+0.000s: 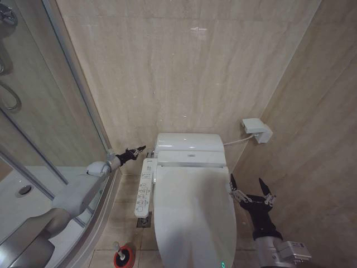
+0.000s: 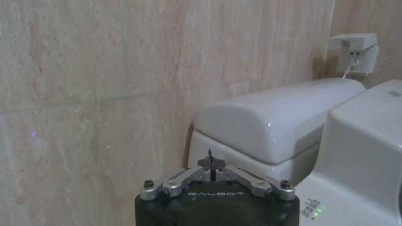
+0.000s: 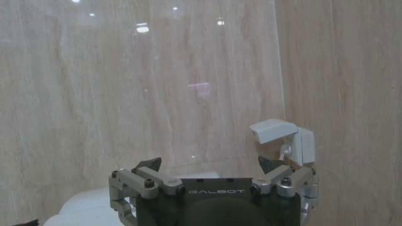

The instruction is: Open the toilet lid, clean the toilet bowl with a toilet brush, close the toilet lid, and flush.

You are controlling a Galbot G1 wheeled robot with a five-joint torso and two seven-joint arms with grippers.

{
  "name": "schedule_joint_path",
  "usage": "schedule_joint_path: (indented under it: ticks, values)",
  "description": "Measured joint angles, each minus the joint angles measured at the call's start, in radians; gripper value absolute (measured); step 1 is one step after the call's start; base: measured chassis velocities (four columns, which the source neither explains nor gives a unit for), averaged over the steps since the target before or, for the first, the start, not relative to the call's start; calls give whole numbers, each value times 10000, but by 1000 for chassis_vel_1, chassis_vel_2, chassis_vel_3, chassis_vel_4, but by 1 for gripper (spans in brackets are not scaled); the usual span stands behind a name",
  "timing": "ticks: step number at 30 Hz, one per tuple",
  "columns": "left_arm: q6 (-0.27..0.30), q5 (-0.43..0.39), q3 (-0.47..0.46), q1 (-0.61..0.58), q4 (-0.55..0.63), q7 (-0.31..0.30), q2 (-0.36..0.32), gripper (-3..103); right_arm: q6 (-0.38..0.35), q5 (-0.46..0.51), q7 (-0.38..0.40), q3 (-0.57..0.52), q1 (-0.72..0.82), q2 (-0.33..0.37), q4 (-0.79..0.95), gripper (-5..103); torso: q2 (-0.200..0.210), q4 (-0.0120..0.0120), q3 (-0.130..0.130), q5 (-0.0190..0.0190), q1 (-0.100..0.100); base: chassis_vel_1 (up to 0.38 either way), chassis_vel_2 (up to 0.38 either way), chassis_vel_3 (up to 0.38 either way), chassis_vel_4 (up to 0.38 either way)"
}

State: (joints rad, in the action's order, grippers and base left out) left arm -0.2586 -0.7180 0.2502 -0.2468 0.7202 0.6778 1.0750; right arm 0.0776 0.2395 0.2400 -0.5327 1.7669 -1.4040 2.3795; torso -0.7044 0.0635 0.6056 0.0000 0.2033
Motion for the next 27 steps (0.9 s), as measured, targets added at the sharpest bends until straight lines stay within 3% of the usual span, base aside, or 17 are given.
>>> schedule_joint_path:
  ticks: [6,13,19,27]
  values:
    - [-356,-546,174,-117,93,-982,385,0,0,0,0,0,1,0,1,100,-1,10,-2,0,-6,0,0,0,0]
    - [-346,-713,220,-223,249,-1285,522,0,0,0,0,0,1,0,0,100,0,5,-2,1,-4,0,0,0,0]
    - [-276,-679,219,-305,263,-927,247,0,0,0,0,0,1,0,0,100,0,2,-2,1,-4,0,0,0,0]
    - [-198,-235,156,-149,-33,331,144,0,0,0,0,0,1,0,0,100,-1,6,-2,0,-4,0,0,0,0]
